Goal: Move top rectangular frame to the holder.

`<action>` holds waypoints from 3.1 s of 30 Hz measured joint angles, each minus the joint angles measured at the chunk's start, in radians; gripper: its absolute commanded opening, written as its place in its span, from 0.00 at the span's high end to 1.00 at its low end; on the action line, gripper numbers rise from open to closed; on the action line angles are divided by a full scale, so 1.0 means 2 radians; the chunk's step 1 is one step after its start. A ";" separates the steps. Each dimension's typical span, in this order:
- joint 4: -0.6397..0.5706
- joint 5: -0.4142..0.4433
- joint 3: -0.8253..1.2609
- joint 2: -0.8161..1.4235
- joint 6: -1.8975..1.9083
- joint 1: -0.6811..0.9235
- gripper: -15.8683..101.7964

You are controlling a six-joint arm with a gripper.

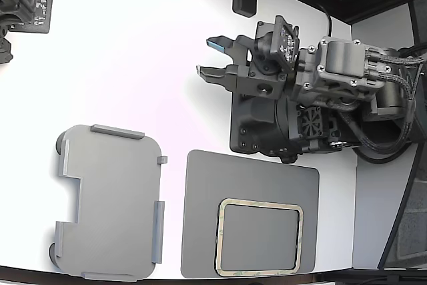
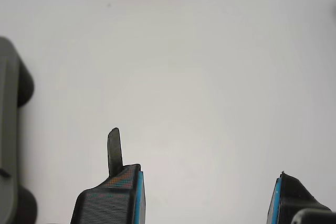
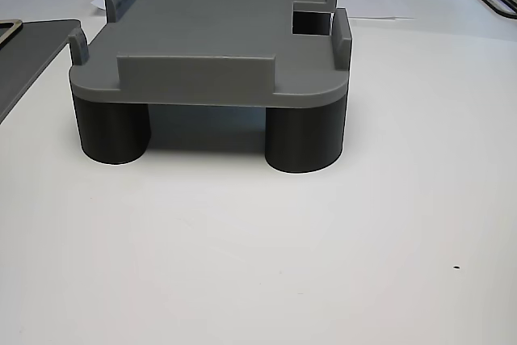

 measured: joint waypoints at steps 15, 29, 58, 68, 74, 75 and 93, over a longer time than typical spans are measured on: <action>-0.125 -0.028 0.019 0.000 -0.070 0.002 0.02; -0.042 -0.004 -0.126 -0.159 0.057 0.084 0.02; 0.288 0.068 -0.380 -0.491 0.563 0.548 0.03; 0.244 -0.015 -0.321 -0.485 0.601 0.603 0.02; 0.225 -0.004 -0.285 -0.487 0.642 0.651 0.05; 0.219 -0.006 -0.275 -0.486 0.643 0.654 0.05; 0.170 -0.033 -0.183 -0.448 0.617 0.655 0.25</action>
